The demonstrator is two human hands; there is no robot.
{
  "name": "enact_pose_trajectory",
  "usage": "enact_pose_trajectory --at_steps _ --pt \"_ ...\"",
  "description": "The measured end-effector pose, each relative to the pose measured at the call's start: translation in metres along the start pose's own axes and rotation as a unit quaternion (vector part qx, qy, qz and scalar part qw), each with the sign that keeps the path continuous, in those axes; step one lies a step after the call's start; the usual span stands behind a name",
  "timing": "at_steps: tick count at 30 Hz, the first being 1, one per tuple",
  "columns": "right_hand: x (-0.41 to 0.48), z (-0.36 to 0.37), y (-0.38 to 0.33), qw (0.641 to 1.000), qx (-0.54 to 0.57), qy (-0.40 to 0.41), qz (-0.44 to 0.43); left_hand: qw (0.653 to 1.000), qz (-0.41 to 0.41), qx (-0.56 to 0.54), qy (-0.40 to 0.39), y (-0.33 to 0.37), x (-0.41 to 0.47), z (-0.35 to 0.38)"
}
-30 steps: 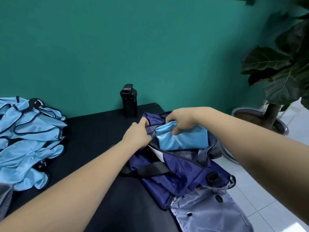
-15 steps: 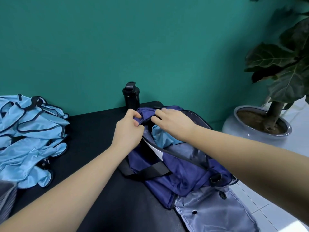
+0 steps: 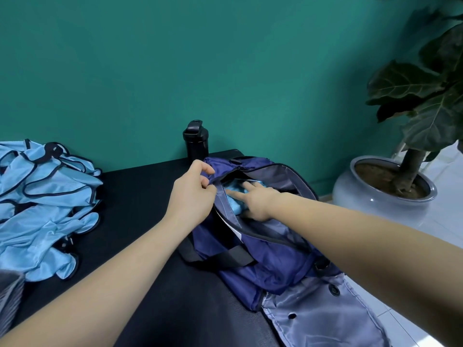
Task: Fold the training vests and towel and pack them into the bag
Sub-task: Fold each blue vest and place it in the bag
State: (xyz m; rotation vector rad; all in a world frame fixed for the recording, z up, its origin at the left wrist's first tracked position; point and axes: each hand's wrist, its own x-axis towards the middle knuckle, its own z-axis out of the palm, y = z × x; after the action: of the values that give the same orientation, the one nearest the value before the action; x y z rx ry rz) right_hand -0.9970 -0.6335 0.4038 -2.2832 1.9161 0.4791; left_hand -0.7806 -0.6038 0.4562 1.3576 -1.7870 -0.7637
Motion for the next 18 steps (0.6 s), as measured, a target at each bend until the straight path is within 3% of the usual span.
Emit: enact_pose_trajectory --at_steps 9,18 --pt "0.043 -0.008 -0.006 0.998 0.042 -0.049 0.003 1.000 0.002 0.001 -0.025 -0.002 0.002 0.000" --pt "0.038 -0.008 -0.012 0.994 0.074 -0.036 0.068 0.999 -0.024 0.007 -0.041 -0.007 -0.001 -0.006"
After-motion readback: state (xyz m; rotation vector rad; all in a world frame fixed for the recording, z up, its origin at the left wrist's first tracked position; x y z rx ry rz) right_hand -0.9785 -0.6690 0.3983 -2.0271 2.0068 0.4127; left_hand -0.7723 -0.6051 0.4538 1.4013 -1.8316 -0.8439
